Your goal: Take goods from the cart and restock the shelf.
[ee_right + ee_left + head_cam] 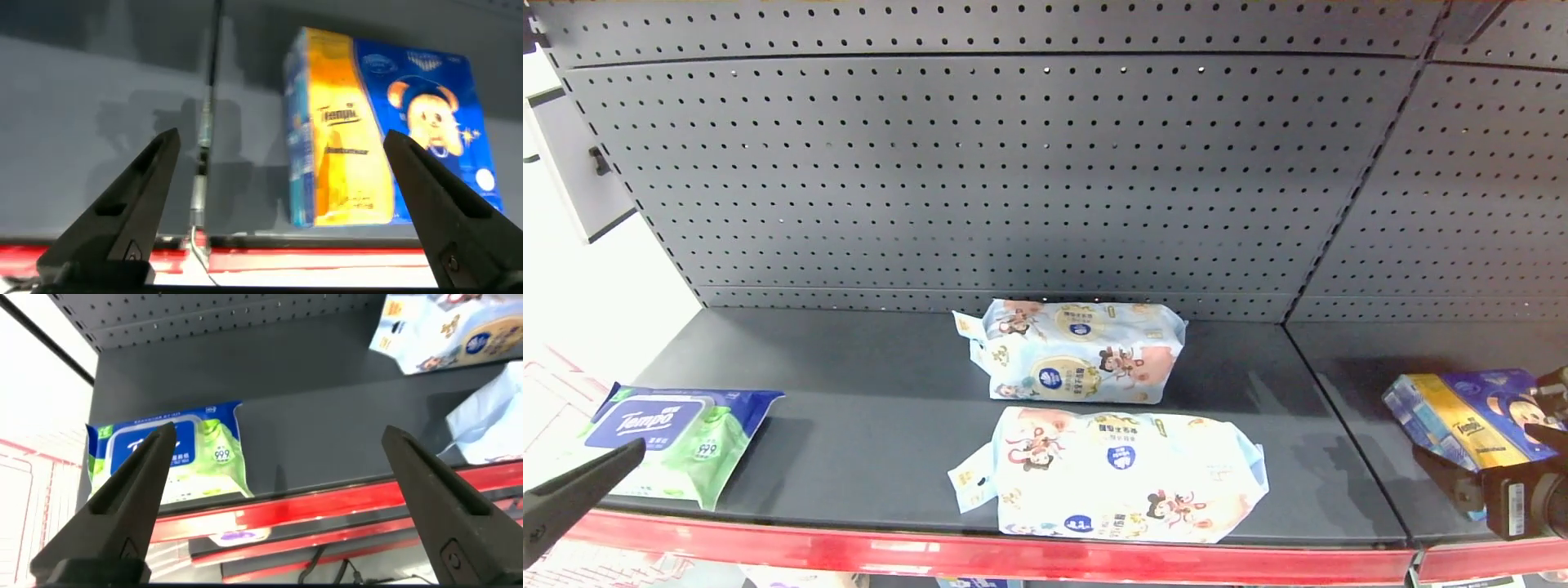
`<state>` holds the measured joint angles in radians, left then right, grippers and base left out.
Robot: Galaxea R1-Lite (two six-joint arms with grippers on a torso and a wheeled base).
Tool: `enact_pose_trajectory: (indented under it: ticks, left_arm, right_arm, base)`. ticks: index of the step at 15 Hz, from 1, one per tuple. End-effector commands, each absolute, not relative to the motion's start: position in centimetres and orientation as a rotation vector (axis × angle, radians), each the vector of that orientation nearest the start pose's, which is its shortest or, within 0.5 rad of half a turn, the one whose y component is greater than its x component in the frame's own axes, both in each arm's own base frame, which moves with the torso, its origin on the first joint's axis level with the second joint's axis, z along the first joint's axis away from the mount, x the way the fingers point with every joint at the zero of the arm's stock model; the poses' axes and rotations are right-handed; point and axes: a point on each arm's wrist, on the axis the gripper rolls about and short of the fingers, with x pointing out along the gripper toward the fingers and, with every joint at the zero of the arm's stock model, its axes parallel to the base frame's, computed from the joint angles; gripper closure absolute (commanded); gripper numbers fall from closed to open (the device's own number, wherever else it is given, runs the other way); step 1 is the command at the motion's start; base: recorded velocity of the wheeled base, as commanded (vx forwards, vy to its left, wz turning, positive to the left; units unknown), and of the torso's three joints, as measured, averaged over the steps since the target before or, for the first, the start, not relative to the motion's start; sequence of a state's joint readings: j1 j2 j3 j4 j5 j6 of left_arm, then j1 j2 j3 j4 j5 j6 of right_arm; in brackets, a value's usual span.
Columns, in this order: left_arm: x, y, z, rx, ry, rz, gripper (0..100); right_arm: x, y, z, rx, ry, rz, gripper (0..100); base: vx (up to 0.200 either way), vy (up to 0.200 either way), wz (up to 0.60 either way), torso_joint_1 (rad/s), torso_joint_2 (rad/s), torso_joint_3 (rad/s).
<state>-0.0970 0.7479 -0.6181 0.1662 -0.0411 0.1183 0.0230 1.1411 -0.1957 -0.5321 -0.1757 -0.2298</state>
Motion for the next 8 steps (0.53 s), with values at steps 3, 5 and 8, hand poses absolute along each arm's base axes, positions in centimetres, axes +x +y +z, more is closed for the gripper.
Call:
enact_pose_trajectory:
  ticks: [3,5,8]
  left_arm:
    - [6.1,-0.7,22.6,0.125,0.289,-0.158,0]
    - [6.1,-0.7,22.6,0.125,0.289,-0.161,0]
    - [6.1,-0.7,22.3,0.125,0.300,-0.163,0]
  right_arm:
    - [13.1,-0.1,13.2,-0.257,0.434,-0.102,0]
    - [13.0,-0.1,13.3,-0.235,0.426,-0.104,0]
    - [11.3,0.1,12.3,-0.195,0.426,-0.009,0]
  base:
    - [0.000,0.000,0.00,0.000,0.00,0.000]
    - [0.000,0.000,0.00,0.000,0.00,0.000]
    - [0.000,0.000,0.00,0.000,0.00,0.000]
